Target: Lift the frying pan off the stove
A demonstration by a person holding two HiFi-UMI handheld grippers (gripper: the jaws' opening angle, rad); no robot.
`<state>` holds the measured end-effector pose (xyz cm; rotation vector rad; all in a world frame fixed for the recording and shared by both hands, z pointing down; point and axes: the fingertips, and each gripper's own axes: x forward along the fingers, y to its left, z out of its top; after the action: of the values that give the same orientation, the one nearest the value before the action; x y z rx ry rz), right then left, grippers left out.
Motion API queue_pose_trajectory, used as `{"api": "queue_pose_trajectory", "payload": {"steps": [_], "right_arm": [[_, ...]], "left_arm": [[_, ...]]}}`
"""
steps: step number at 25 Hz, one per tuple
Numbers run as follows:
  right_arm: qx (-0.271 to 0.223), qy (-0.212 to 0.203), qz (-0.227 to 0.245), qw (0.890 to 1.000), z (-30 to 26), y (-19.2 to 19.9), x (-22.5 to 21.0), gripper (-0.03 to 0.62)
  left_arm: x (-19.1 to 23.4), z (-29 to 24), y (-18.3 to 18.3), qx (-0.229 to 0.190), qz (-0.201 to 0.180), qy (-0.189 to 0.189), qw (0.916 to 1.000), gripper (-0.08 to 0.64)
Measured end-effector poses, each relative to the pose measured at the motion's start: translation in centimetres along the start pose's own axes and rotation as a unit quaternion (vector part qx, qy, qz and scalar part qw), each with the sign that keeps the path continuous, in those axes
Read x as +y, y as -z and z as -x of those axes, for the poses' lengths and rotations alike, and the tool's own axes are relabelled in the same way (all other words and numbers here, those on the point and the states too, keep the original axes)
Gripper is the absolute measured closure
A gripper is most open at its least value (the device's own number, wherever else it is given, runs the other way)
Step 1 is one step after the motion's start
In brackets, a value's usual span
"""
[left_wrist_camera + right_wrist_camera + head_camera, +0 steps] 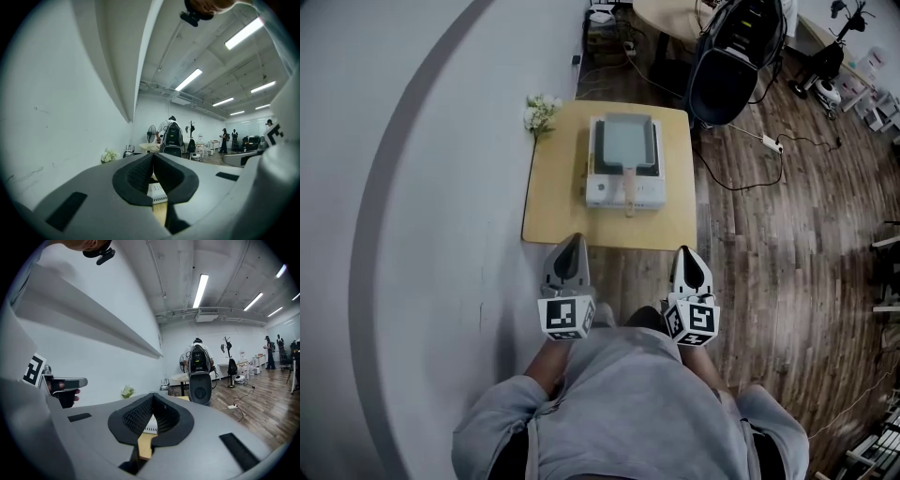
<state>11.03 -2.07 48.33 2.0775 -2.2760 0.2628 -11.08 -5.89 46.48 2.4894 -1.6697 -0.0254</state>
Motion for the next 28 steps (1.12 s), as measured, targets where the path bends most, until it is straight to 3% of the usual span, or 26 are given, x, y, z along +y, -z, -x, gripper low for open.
{"api": "queue_pose_trajectory", "payload": {"steps": [9, 16, 24, 28], "right_arm": [[0.021, -0.001, 0.012, 1.000, -4.9, 1.1, -0.6, 0.594], [0.024, -0.022, 0.007, 0.999, -12.1, 1.0, -1.4, 0.594], [-0.001, -0.046, -0.003, 0.999, -18.7, -2.9, -2.8, 0.594], [0.012, -0.055, 0.011, 0.998, -20.4, -2.6, -3.3, 0.594]], "left_arm": [[1.3, -4.7, 1.9, 0.025, 0.010, 0.003, 0.9996, 0.557], [2.7, -11.0, 2.6, 0.047, 0.003, 0.010, 0.9988, 0.557], [2.4, -17.3, -1.3, 0.031, -0.007, 0.021, 0.9993, 0.557], [1.7, -19.5, -0.1, 0.062, 0.006, 0.045, 0.9971, 0.557]]}}
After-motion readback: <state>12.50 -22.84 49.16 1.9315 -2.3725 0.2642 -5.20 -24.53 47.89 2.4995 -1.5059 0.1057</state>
